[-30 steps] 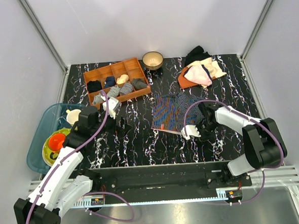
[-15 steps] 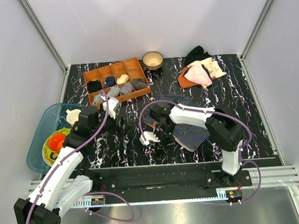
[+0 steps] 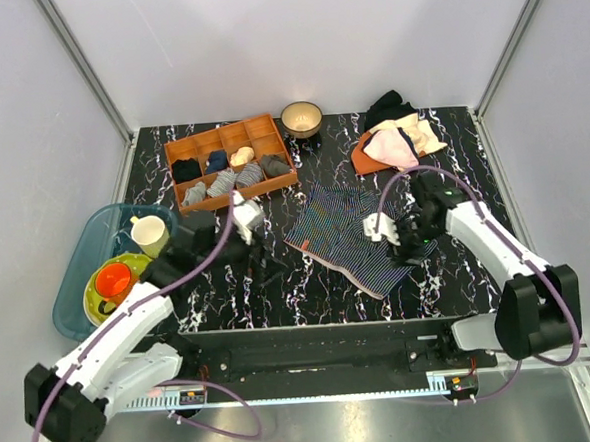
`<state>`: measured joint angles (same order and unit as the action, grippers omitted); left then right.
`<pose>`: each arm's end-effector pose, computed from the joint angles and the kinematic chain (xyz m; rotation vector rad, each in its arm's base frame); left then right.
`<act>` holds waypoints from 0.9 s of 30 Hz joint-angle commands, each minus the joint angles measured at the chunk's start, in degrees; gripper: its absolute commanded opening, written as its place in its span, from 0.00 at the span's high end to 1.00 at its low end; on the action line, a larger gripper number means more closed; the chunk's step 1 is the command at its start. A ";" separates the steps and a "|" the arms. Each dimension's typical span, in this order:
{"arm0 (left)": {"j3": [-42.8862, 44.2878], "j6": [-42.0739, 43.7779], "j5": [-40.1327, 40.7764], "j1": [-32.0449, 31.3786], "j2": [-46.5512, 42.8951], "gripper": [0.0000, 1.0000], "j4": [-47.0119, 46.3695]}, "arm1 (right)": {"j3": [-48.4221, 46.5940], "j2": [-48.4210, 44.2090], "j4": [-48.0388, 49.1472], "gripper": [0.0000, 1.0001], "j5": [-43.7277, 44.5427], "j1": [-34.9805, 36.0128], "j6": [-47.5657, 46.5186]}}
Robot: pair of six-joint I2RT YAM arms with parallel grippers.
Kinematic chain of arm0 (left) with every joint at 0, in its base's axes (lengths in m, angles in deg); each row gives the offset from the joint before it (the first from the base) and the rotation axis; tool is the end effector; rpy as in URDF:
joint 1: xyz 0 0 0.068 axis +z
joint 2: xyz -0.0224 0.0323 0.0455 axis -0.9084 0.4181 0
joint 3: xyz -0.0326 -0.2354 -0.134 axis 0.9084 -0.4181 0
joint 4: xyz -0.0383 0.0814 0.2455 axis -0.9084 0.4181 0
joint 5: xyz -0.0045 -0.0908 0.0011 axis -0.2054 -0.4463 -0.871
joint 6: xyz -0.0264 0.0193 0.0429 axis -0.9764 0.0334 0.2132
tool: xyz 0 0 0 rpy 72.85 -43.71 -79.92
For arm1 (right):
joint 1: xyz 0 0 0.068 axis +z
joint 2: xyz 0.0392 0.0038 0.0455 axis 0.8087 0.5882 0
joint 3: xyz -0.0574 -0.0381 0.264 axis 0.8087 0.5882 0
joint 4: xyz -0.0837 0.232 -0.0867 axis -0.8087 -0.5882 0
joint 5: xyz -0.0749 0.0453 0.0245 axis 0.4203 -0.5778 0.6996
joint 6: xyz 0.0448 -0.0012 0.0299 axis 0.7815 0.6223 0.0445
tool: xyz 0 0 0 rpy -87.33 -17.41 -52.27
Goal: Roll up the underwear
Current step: Flatten out the underwear at the center of the board.
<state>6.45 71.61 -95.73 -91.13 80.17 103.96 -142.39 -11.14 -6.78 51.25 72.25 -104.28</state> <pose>0.1664 -0.1012 0.2803 0.7943 1.9144 -0.8429 0.2184 0.0937 0.2429 -1.9884 1.6958 0.5954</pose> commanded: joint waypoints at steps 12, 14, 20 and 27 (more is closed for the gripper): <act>22.24 -11.91 25.98 -42.96 41.62 0.05 -17.07 | -3.62 11.25 -14.23 0.50 5.47 -35.68 -33.40; 27.34 -10.68 27.74 -44.11 48.22 0.06 -16.89 | -3.70 11.26 -13.79 0.50 4.34 -36.04 -33.58; 38.76 -8.12 26.87 -46.13 61.24 0.18 -13.02 | -4.32 11.96 -13.97 0.50 2.13 -36.56 -32.88; 41.23 -7.42 29.06 -47.19 67.31 0.22 -9.78 | -5.46 13.36 -14.67 0.50 0.99 -36.74 -32.35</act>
<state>44.72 62.89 -69.70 -137.47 145.79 92.42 -145.56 1.38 -19.76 55.16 35.90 -135.45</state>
